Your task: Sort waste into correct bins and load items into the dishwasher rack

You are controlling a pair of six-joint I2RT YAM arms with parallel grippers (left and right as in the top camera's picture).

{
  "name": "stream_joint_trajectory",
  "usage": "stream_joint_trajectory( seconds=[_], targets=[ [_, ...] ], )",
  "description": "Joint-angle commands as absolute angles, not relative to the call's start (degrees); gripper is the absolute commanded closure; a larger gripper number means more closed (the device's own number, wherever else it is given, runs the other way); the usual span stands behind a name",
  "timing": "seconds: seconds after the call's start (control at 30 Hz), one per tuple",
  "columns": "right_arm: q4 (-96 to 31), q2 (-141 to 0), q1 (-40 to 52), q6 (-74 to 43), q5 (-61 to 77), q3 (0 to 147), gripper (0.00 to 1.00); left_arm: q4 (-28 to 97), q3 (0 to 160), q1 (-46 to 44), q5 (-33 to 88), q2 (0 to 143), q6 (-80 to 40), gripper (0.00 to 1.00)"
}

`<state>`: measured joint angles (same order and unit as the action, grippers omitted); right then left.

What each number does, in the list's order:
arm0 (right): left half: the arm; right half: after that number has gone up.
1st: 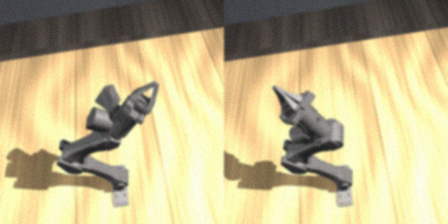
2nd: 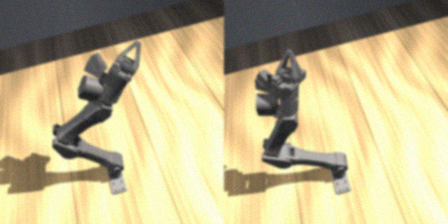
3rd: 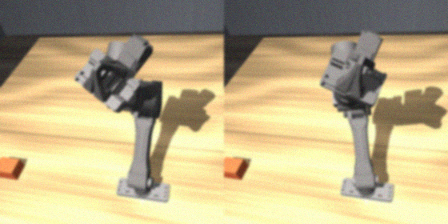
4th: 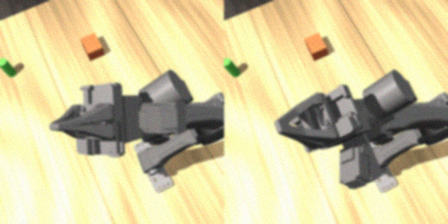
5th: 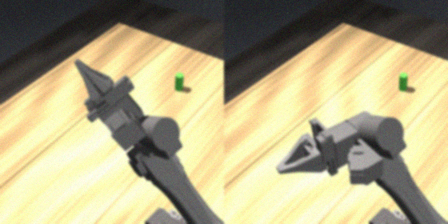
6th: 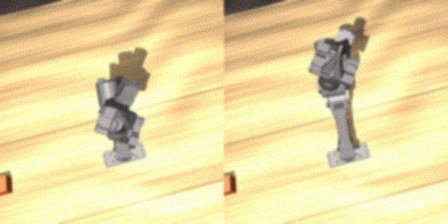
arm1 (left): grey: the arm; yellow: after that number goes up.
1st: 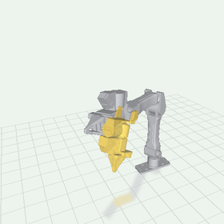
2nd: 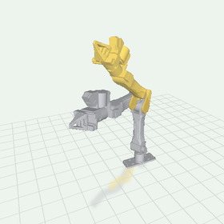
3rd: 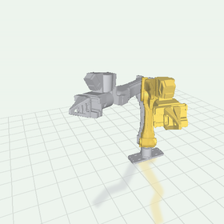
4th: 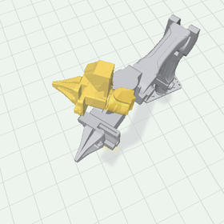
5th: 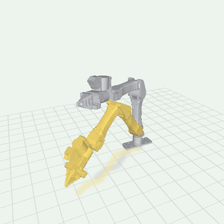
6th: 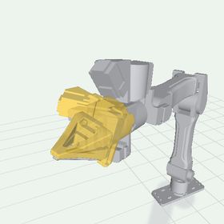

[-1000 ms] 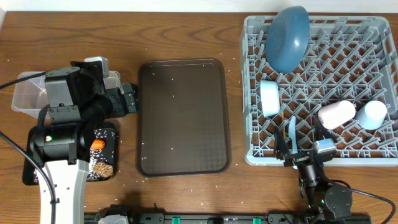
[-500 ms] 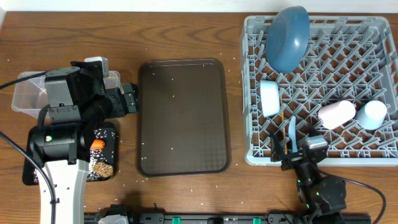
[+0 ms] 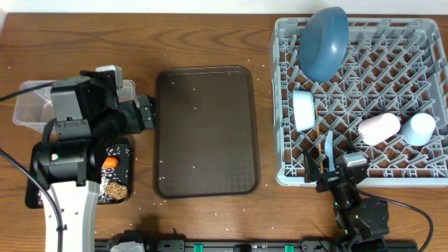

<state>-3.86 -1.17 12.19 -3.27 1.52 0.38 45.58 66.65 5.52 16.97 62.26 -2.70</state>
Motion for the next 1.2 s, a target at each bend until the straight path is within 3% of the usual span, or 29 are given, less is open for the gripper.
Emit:
stream_joint_trajectory(
  seconds=[0.0, 0.73, 1.17],
  targets=[
    [-4.1, -1.1, 11.5, -3.8, 1.5, 0.3, 0.01, 46.0, 66.2, 5.4, 11.8, 57.8, -1.7, 0.02],
    [-4.1, -1.1, 11.5, -3.8, 1.5, 0.3, 0.01, 27.2, 31.6, 5.3, 11.3, 9.2, 1.7, 0.02],
    [-4.1, -1.1, 11.5, -3.8, 1.5, 0.3, 0.01, 14.0, 13.2, 4.7, 13.5, 0.1, 1.7, 0.02]
  ],
)
